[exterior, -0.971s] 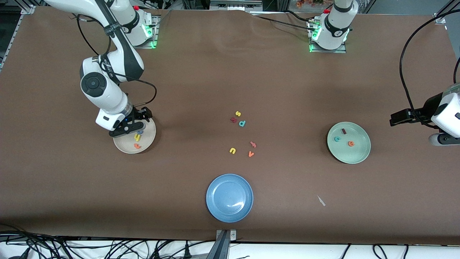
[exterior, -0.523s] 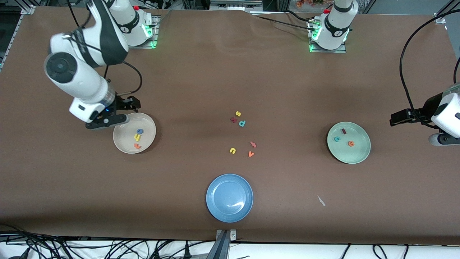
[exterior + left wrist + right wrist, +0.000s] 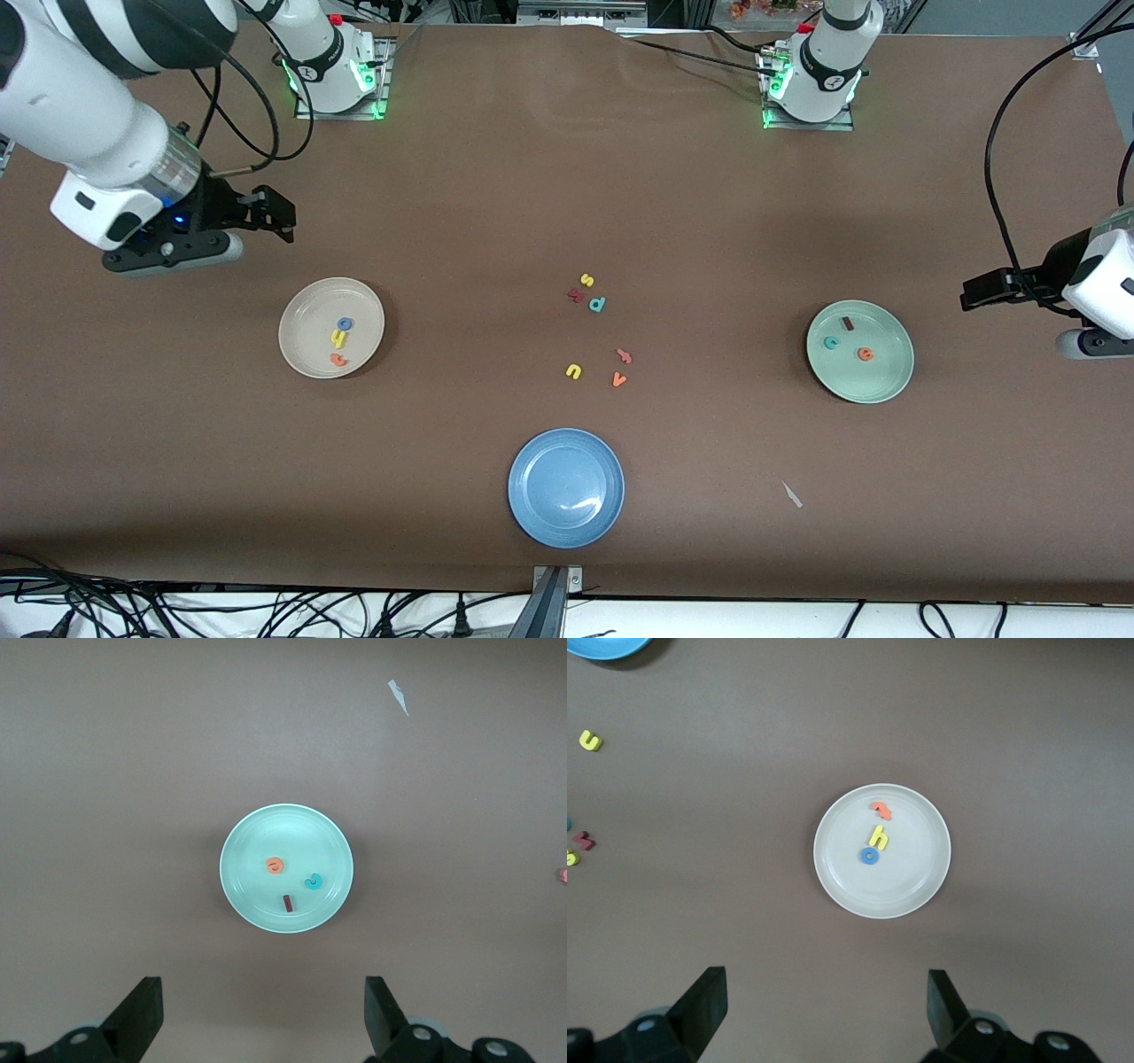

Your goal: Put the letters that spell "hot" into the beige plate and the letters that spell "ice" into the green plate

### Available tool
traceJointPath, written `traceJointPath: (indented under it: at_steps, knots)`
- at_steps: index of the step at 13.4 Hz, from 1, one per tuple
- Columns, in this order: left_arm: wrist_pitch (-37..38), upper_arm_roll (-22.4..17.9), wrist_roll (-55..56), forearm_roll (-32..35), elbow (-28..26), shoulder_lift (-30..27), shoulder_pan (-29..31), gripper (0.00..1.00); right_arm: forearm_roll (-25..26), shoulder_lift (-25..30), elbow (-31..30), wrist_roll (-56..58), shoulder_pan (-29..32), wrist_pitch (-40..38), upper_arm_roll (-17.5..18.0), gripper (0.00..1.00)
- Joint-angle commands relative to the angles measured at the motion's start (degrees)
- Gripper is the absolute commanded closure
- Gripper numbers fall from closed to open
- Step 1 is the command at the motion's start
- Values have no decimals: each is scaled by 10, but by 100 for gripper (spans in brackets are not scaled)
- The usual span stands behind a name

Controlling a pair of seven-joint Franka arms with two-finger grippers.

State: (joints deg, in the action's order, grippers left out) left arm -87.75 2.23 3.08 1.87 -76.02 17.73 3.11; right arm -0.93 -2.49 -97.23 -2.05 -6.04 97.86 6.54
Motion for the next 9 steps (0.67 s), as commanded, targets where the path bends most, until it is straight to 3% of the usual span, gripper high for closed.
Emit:
traceJointPath:
  at_steps: [1, 5, 9]
  knots:
    - [-2, -1, -4, 11, -6, -6, -1, 0, -16, 5, 1, -4, -3, -16, -5, 0]
    - [-2, -1, -4, 11, -6, -5, -1, 0, -14, -13, 59, -7, 1, -87, -4, 0]
    - [-2, -1, -4, 11, -6, -6, -1, 0, -14, -19, 59, -8, -1, -83, -4, 0]
